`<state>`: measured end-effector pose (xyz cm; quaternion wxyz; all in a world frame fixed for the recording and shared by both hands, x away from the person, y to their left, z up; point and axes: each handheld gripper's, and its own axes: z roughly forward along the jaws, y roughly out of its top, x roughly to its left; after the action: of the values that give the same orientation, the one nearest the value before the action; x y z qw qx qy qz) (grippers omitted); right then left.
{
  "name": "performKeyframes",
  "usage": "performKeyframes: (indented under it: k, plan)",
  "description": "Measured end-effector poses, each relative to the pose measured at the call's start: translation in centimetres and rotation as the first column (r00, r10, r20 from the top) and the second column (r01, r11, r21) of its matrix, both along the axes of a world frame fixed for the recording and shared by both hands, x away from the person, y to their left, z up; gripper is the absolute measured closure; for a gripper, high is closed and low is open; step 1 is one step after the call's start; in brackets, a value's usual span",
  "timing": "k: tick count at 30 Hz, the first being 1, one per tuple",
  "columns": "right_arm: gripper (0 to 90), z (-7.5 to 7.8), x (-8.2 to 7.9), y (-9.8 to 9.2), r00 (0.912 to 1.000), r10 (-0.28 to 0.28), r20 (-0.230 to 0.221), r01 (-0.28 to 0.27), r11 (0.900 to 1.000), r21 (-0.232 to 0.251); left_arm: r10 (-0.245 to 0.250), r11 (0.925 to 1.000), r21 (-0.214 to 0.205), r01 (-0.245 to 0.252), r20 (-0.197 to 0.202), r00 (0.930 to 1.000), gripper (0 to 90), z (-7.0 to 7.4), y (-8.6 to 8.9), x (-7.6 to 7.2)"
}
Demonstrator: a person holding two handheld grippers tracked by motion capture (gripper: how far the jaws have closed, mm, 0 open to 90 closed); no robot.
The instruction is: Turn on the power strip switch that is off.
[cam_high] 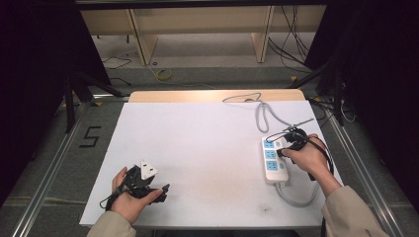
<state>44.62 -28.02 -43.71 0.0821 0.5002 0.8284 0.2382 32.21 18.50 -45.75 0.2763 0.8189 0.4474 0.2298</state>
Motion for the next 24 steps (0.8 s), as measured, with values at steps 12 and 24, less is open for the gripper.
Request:
performKeyframes:
  k: [12,24]
  plan:
    - [87.1,0.16,-0.14,0.10,0.9999,0.006,0.013,-0.006,1.0000,-0.007,-0.001,1.0000,0.000,0.001,0.000,1.0000,13.1,-0.01,0.00,0.00]
    - [79.8,0.84,-0.72,0.23,0.9981,0.020,0.059,-0.022,0.9990,0.039,-0.001,1.0000,0.000,0.001,0.000,1.0000,13.2,-0.03,-0.03,0.00]
